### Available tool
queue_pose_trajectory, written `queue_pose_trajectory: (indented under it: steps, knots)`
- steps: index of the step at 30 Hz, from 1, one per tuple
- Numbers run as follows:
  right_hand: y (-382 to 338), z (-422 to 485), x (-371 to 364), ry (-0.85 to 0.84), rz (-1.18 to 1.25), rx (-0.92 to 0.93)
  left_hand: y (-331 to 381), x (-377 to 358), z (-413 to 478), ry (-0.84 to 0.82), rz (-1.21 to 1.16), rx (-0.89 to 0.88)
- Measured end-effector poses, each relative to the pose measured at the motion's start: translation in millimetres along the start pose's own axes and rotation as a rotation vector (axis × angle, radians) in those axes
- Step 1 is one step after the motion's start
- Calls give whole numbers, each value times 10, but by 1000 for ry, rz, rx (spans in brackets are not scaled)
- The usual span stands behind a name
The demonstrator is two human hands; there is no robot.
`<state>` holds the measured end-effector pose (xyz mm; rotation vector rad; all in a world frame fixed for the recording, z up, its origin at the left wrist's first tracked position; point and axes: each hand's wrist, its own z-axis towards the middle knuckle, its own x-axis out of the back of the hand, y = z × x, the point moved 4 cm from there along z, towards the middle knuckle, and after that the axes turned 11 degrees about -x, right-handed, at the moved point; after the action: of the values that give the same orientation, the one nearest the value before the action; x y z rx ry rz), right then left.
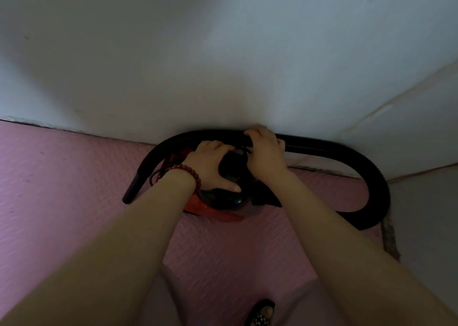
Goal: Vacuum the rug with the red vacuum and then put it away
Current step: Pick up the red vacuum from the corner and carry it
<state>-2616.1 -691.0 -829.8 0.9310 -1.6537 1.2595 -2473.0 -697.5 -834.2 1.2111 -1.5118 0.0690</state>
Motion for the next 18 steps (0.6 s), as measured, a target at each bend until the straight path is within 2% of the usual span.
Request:
queue_pose_trajectory:
  steps: [3,8,12,18]
  knots:
    - [-25,17,-14,-11,-159,-17,-49,-56,-17,-100,83,28]
    - [-11,29,-88,-65,-292,-70,-104,-109,-18,-42,123,55]
    - [-11,16,-95,-96,-276,-93,-106,-122,-21,-29,130,49]
    - [-47,2,-61,-165,-223,-76,-77,-88,-55,85,177,75]
